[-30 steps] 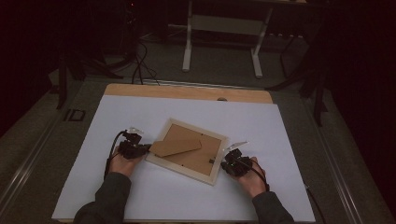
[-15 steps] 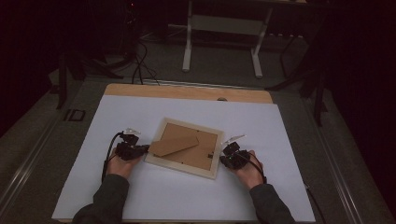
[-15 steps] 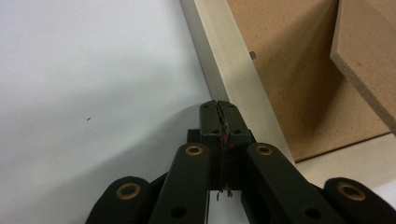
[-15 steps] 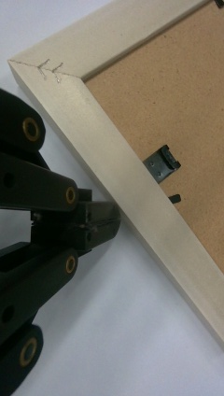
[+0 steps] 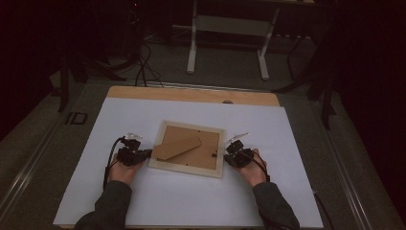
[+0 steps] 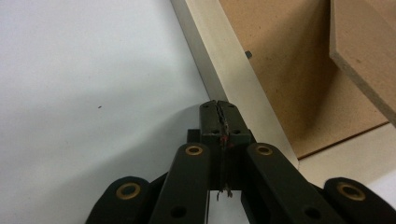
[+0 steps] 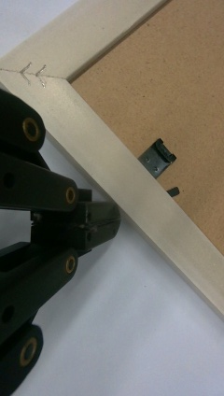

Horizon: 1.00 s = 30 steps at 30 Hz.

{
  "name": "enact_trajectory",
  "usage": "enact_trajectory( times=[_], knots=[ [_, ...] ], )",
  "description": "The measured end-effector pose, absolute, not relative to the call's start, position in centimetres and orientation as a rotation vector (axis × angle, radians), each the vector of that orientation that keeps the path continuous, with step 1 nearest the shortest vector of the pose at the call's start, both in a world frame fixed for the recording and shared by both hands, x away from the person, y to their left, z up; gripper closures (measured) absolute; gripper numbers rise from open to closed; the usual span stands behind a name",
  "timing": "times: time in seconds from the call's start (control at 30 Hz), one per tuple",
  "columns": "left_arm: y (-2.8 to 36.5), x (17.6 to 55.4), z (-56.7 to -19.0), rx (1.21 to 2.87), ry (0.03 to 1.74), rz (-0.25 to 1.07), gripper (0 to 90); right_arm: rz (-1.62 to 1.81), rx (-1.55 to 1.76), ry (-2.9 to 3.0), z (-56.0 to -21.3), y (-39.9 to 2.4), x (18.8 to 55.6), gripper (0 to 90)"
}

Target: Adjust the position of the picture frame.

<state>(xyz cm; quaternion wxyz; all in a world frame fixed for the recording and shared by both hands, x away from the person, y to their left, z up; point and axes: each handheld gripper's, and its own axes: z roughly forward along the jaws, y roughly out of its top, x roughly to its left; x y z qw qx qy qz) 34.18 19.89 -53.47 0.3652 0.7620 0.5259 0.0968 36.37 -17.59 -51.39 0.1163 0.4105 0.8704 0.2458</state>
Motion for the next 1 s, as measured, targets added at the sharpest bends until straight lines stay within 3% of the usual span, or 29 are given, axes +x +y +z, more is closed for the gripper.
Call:
enact_trajectory(
  times=[1.0],
  knots=[
    [19.5, 34.3, -53.8, 1.902, 1.382, 0.239, 90.0, 0.808, 1.212, 2.516, -51.8, -18.5, 38.3, 90.0]
  ],
)
